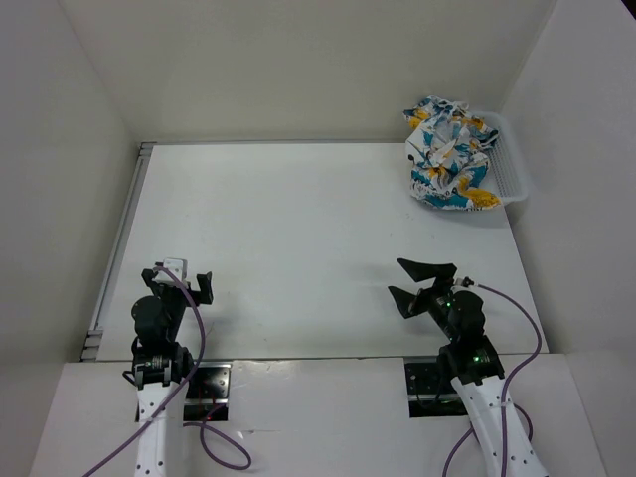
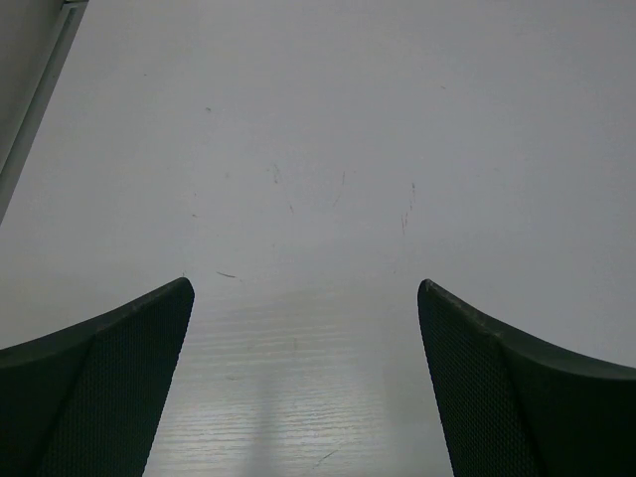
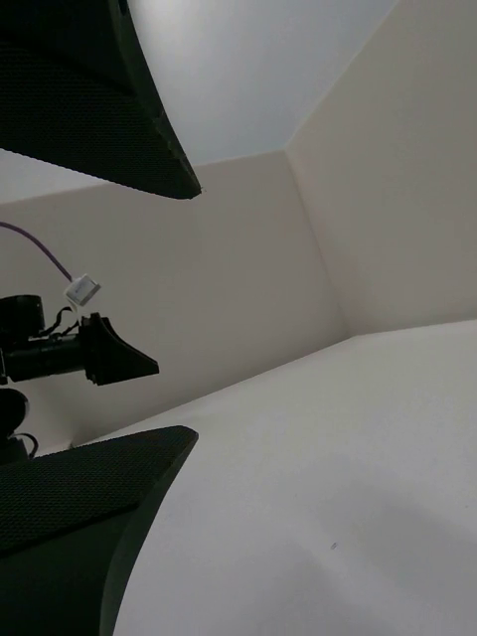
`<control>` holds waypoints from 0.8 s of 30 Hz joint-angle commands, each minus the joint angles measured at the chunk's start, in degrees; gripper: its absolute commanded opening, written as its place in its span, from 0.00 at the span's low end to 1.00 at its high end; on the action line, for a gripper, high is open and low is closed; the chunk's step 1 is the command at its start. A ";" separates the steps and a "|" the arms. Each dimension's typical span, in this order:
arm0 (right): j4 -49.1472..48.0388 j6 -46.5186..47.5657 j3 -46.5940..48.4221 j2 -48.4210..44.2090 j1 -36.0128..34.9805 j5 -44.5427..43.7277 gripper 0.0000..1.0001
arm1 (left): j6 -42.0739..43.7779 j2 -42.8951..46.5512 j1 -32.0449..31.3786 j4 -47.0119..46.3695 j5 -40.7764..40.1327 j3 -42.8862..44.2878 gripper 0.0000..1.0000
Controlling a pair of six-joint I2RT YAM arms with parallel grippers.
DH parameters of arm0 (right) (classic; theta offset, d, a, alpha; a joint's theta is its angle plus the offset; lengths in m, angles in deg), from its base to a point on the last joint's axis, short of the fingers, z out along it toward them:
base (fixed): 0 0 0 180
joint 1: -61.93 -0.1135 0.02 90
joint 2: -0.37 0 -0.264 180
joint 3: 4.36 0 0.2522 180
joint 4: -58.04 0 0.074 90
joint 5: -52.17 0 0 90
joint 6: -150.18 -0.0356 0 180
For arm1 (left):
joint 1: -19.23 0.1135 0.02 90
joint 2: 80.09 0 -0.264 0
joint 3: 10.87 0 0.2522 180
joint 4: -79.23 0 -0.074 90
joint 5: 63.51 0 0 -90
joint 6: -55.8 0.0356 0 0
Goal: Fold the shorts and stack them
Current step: Grab the shorts from the pile
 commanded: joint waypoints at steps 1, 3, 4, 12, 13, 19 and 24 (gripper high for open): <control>2.42 -2.91 -1.51 -0.89 -0.36 0.26 1.00 | 0.19 7.06 -0.11 -1.60 -0.04 -1.95 1.00; -2.03 2.50 -0.90 -0.89 -0.36 -1.40 1.00 | 0.19 7.06 -0.11 -1.60 -0.04 -1.95 1.00; -5.10 6.46 0.15 -0.89 -0.36 -2.80 1.00 | 0.19 7.06 -0.11 -1.60 -0.04 -1.95 1.00; -4.88 38.99 21.75 16.25 -0.36 -10.02 1.00 | 0.19 7.06 -0.11 1.99 33.42 0.16 1.00; -3.57 45.37 25.17 21.73 -0.36 -10.54 1.00 | 0.19 7.06 -0.11 2.00 35.27 0.68 1.00; 7.61 65.43 57.40 58.41 -1.59 -26.08 1.00 | 0.19 6.54 -0.72 -14.50 23.54 0.16 1.00; 6.47 76.18 73.52 74.41 2.07 -39.11 1.00 | 0.19 6.01 -0.73 -5.31 14.92 6.20 1.00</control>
